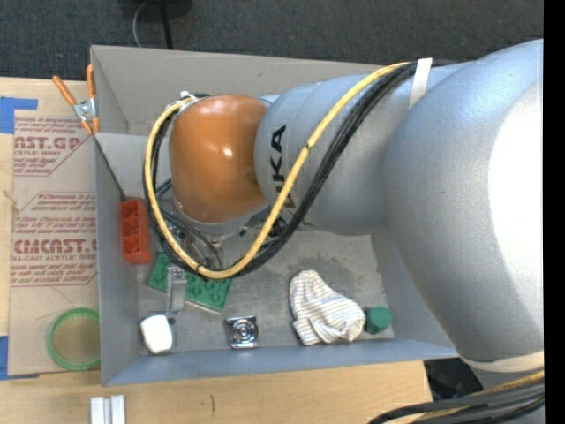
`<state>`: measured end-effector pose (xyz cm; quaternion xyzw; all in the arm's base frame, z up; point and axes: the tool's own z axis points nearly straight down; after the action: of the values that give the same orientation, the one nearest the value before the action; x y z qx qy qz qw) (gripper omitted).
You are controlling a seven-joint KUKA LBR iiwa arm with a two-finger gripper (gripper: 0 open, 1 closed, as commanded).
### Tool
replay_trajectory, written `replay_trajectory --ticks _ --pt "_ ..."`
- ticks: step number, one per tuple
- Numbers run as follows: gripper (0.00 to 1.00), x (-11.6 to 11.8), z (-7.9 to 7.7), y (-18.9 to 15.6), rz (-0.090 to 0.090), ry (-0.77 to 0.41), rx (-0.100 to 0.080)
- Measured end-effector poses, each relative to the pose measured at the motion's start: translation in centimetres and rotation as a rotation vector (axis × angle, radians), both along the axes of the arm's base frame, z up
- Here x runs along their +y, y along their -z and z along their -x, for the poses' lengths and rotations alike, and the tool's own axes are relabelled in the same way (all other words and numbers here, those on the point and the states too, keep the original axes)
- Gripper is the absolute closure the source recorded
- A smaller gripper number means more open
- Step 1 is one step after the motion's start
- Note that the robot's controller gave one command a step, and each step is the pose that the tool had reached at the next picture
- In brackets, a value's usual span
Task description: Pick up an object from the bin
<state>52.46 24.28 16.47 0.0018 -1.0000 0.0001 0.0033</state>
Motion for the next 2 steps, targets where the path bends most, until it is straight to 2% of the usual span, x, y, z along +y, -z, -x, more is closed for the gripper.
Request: replay_trajectory --ticks 1,2 --pt "0.0 -0.1 -0.2 -0.5 -0.002 0.002 -0.007" --pt "0.0 -0.4 -0.5 3.4 -0.004 0.061 -0.011"
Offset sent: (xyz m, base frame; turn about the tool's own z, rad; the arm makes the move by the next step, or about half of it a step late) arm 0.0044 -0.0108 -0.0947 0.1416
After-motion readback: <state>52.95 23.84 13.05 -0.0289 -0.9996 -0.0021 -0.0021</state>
